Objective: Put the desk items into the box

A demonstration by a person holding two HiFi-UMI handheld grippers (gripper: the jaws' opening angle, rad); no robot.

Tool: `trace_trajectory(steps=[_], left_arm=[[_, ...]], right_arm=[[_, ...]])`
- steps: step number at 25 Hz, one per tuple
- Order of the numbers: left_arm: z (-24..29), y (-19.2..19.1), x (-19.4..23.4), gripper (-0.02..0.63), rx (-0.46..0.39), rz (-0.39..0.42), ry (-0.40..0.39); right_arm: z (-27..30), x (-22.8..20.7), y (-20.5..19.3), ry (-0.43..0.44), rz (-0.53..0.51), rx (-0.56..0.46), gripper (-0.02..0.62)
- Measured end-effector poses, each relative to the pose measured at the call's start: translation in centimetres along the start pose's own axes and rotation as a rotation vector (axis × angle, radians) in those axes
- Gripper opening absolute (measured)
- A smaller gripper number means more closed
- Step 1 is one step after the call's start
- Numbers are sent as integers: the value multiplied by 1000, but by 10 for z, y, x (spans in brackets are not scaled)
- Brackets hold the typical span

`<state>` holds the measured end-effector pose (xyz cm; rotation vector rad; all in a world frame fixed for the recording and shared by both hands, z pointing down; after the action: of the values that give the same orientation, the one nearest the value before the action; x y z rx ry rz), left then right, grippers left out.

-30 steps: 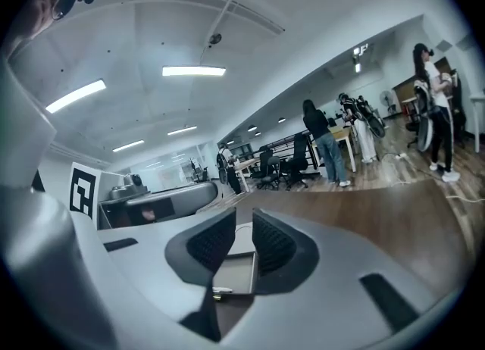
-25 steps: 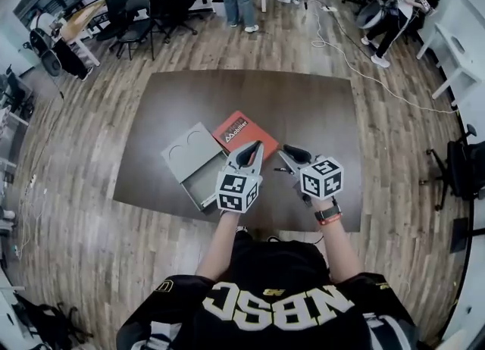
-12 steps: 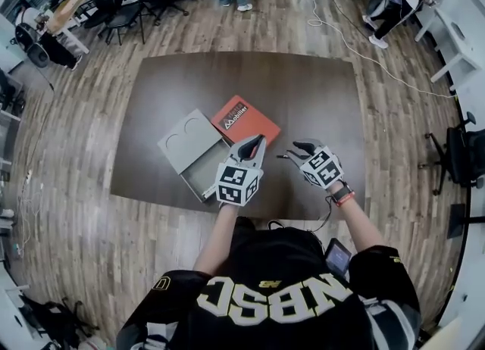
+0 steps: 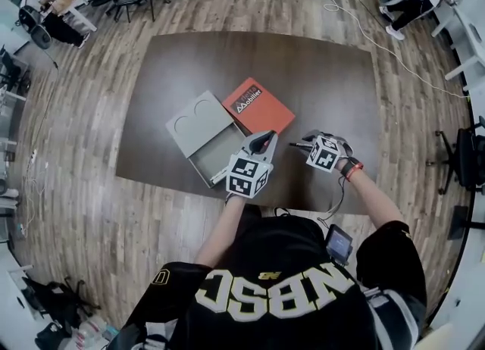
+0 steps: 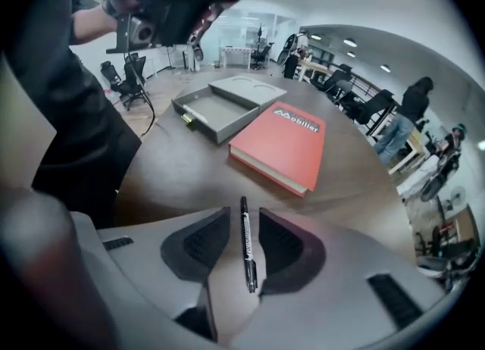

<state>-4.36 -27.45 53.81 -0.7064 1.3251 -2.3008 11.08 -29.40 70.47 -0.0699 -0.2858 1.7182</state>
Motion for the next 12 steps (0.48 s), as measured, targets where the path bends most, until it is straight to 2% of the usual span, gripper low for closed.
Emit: trace_trajectory(steps=[2, 6, 12], left_arm=[[1, -4, -2, 25, 12, 3, -4], [0, -13, -4, 25, 41, 3, -3], [3, -26, 7, 25, 80, -22, 7]], right_arm=[[15, -3, -7, 9, -34, 49, 114], [35, -6, -21, 55, -62, 131, 118], [56, -13, -35, 102, -66, 202, 110]])
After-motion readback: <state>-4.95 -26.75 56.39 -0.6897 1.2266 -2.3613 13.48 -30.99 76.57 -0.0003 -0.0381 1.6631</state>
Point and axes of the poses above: the fingertips, and each gripper's own axes: z forward along the fingers, x to its left, y out of its top, the point moved 5 cm from there along -z, backward along the fingers, and after that the axes turned 10 degrees about x, right-handed, at the moved point
